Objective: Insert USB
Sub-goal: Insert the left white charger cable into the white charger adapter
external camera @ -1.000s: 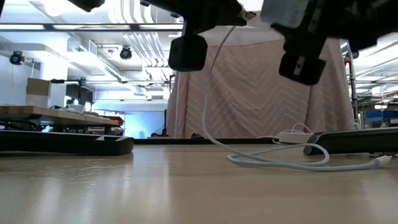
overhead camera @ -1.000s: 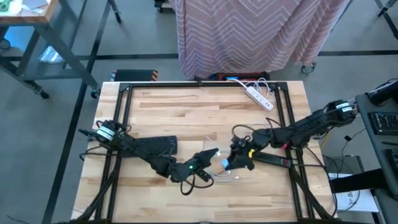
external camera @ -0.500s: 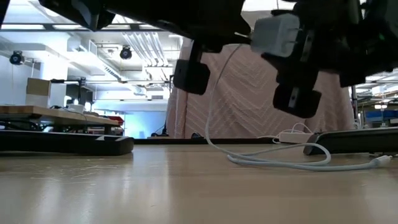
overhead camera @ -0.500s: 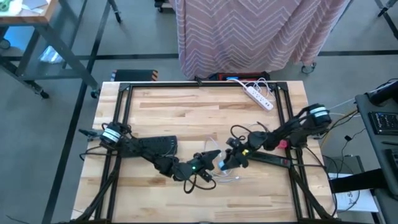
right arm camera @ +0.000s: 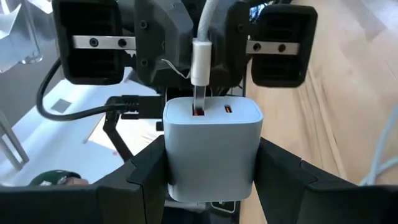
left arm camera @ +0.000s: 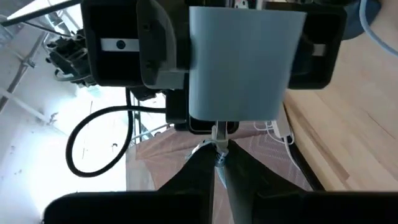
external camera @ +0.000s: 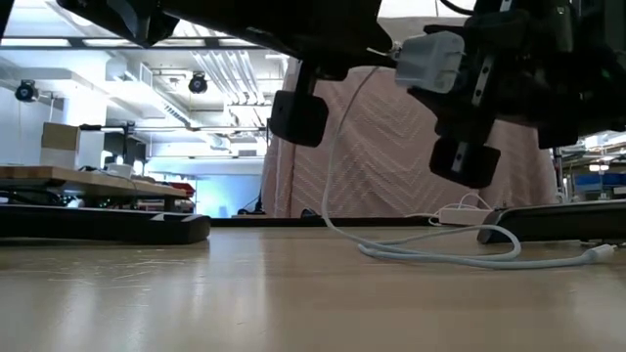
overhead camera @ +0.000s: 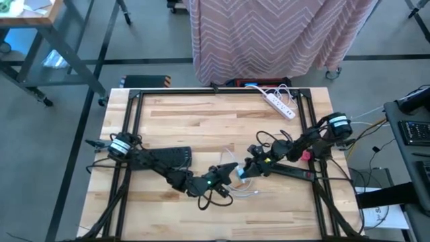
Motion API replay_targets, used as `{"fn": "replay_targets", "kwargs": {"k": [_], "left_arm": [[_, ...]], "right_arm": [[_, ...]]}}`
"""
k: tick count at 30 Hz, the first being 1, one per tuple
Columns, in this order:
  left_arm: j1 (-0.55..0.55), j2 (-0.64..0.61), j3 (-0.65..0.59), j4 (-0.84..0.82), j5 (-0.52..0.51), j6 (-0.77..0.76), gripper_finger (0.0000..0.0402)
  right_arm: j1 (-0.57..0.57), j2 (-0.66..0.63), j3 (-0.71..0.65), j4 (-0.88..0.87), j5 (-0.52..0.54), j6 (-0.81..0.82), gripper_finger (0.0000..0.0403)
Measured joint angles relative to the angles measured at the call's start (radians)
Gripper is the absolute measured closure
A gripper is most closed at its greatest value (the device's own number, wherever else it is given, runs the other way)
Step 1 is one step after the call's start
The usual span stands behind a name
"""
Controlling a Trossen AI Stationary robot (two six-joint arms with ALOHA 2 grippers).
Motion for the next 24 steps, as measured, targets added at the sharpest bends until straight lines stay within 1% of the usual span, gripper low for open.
{"fn": "replay_targets", "kwargs": {"k": [7,10,16,24], "left_arm": [[-0.002,-0.002,0.001,0.0,-0.006,-0.002,0.0393],[0.0,-0.002,0.0,-0.007,-0.012,-0.002,0.0393],[-0.001,-0.002,0.001,-0.001,-0.013,-0.002,0.0393],[-0.001,-0.002,0.001,-0.001,-0.011,-0.003,0.0393]], "right_arm": [[-0.008,0.001,0.04,-0.036,-0.007,-0.032,0.0228],[-0.022,0.001,0.023,-0.033,0.013,-0.036,0.0228],[-0.027,-0.001,-0.016,0.029,0.049,-0.036,0.0228],[-0.027,-0.009,-0.019,0.028,0.055,-0.036,0.0228]]}}
